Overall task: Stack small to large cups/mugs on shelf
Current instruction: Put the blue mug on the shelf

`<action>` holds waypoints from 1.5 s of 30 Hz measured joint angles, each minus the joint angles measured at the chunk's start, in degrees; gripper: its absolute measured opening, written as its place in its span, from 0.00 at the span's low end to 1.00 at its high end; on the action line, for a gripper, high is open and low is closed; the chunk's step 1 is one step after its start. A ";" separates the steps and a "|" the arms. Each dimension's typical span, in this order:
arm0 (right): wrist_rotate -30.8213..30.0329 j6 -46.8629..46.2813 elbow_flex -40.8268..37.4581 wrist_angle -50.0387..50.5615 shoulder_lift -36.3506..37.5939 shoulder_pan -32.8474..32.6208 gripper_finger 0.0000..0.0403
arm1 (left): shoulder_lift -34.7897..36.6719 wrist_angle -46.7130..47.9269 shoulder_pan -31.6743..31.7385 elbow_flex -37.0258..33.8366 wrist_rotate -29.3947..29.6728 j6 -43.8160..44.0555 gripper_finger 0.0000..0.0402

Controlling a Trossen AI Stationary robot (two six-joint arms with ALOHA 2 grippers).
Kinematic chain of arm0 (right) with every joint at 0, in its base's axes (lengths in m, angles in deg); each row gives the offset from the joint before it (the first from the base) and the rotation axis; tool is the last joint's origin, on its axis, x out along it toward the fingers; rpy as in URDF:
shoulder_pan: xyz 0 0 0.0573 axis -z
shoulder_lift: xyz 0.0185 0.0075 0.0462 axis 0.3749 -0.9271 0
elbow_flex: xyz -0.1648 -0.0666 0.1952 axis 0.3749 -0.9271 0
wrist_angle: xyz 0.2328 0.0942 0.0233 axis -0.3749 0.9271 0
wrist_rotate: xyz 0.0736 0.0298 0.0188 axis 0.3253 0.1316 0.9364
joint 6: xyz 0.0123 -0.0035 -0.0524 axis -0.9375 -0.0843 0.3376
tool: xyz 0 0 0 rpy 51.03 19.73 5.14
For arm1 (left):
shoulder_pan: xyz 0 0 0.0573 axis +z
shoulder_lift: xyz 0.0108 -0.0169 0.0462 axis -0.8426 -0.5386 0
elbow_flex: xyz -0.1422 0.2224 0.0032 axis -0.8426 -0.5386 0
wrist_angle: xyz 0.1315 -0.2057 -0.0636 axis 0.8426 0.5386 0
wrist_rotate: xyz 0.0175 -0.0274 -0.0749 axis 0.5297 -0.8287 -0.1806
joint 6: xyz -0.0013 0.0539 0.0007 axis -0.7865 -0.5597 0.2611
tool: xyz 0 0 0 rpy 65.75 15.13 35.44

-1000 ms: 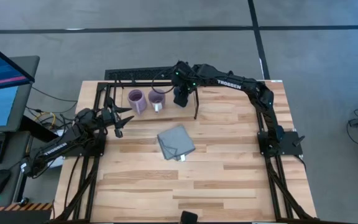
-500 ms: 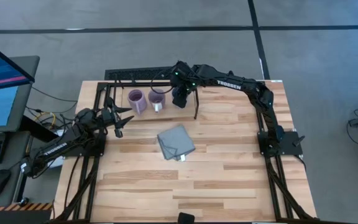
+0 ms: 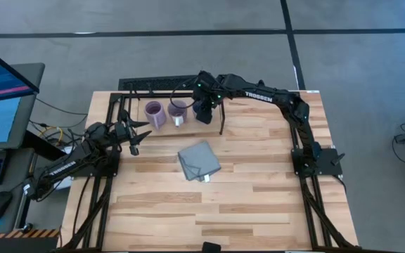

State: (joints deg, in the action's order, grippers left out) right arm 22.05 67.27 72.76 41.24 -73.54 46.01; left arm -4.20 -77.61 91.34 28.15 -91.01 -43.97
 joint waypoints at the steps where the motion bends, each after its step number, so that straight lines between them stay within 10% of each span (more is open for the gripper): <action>1: -0.01 0.07 0.00 -0.02 0.00 0.02 0.57 | 0.00 0.00 0.00 0.00 0.00 0.01 0.40; 45: -6.26 -1.35 -0.02 -2.40 0.00 2.25 0.57 | 0.00 -0.15 0.00 0.02 0.04 0.68 0.40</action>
State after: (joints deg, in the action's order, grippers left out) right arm 15.79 65.92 72.74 38.84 -73.54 48.26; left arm -4.20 -77.76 91.34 28.17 -90.97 -43.29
